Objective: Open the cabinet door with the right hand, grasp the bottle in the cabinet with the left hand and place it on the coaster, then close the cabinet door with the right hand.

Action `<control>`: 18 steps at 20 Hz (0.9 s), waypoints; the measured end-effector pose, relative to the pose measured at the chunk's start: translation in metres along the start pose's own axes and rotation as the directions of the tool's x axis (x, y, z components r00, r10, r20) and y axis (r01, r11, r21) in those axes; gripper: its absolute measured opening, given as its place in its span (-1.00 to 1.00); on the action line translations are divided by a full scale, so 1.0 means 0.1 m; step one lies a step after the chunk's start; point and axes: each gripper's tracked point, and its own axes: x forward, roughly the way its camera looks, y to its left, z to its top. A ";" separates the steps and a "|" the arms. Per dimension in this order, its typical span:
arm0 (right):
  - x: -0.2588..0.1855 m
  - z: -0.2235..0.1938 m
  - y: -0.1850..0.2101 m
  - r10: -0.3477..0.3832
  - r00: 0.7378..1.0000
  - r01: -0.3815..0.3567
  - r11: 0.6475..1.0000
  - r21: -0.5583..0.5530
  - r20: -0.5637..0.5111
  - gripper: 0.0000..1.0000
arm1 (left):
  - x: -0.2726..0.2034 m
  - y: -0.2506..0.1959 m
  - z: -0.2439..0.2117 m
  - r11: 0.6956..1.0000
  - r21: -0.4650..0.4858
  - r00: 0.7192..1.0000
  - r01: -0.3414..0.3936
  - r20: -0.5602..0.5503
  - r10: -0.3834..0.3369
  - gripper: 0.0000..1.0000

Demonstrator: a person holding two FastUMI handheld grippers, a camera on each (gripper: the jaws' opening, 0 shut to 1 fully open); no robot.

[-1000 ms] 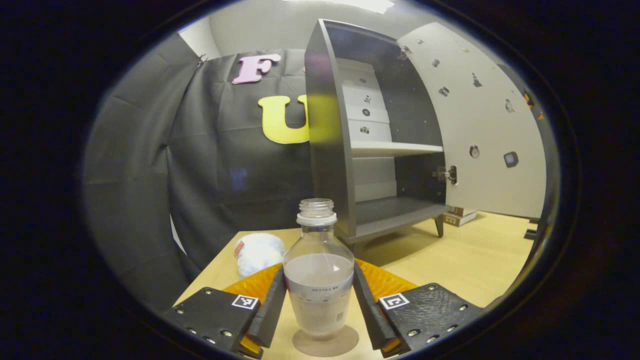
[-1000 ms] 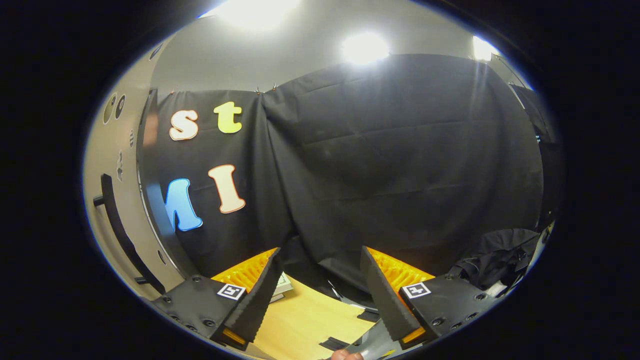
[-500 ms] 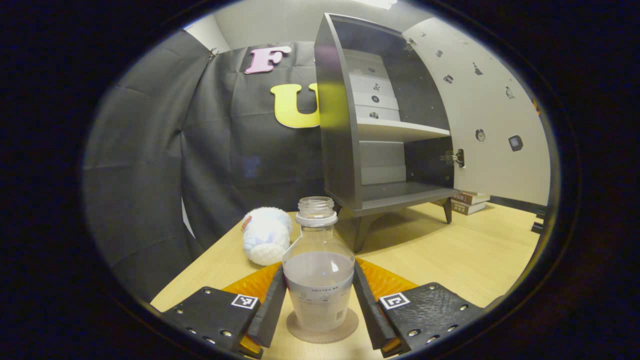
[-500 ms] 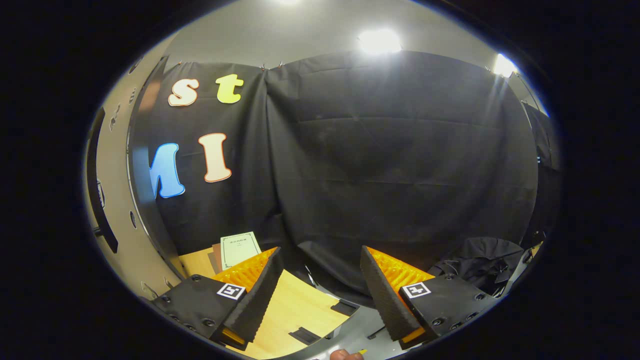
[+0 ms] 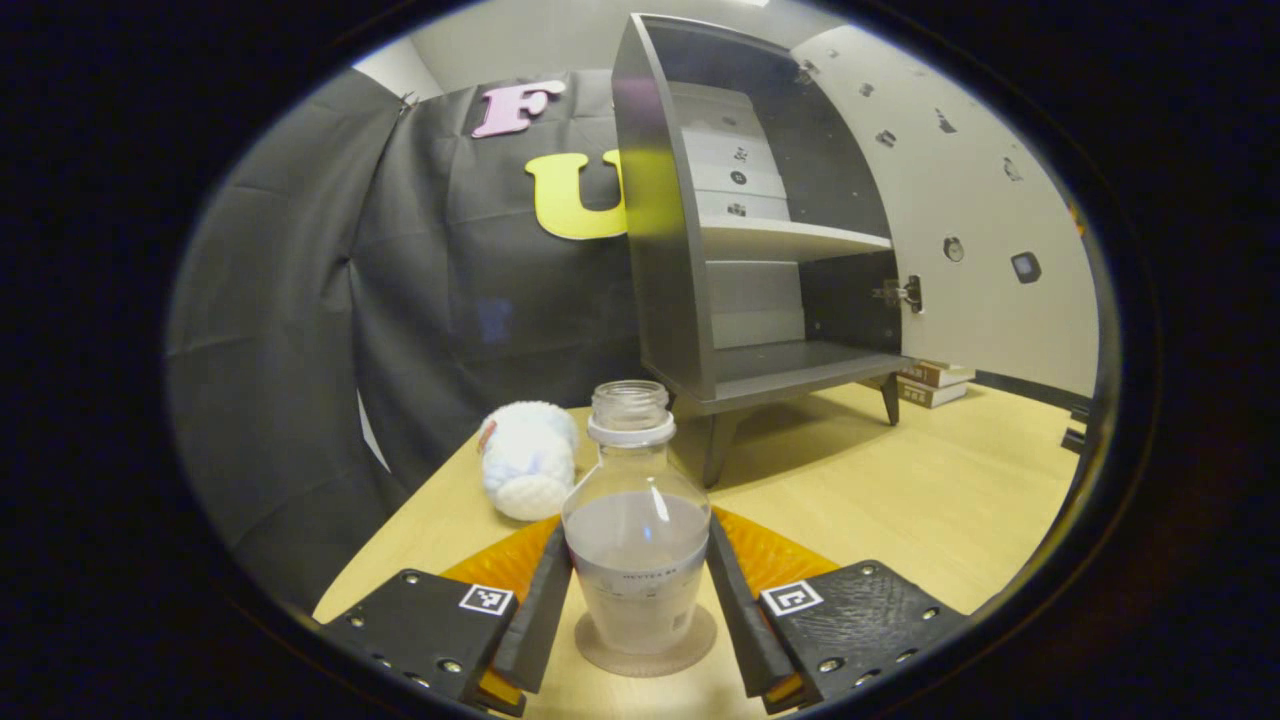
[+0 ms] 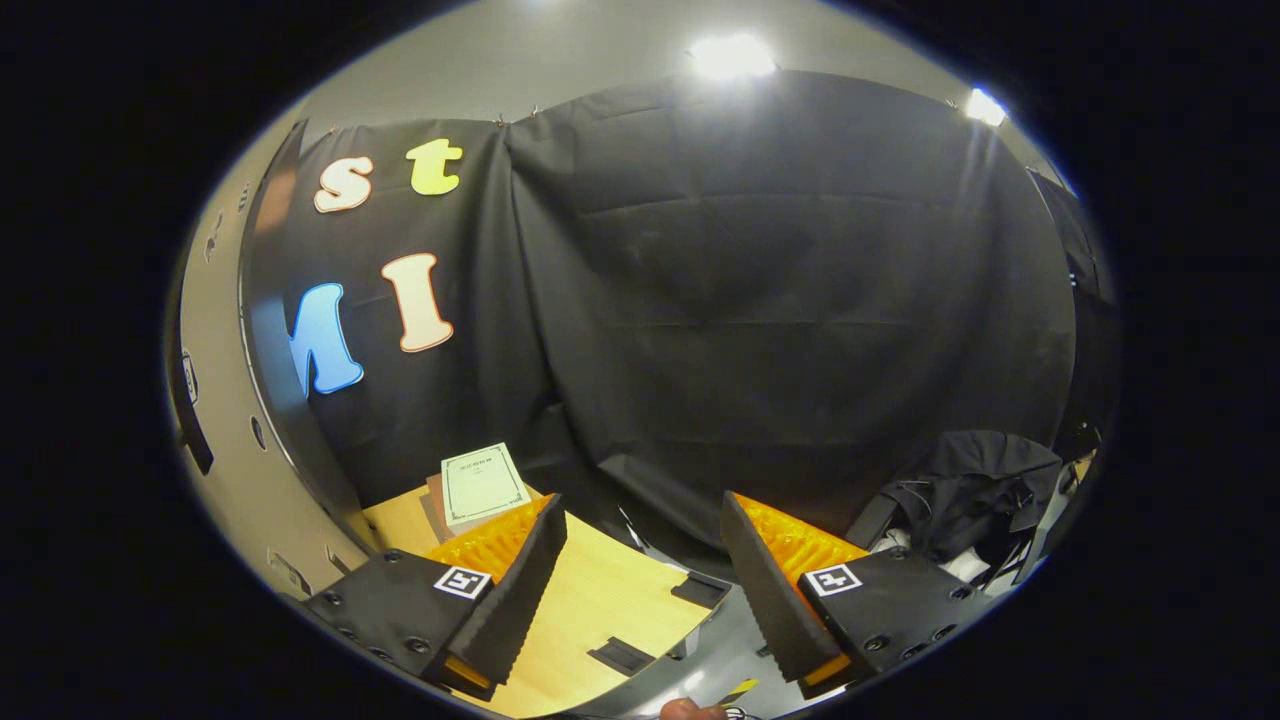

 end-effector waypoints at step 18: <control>0.61 -0.31 -0.36 0.015 0.998 -0.010 0.998 0.070 -0.068 0.96 | -0.69 -0.02 1.60 0.982 0.030 0.975 -0.185 0.132 0.179 0.78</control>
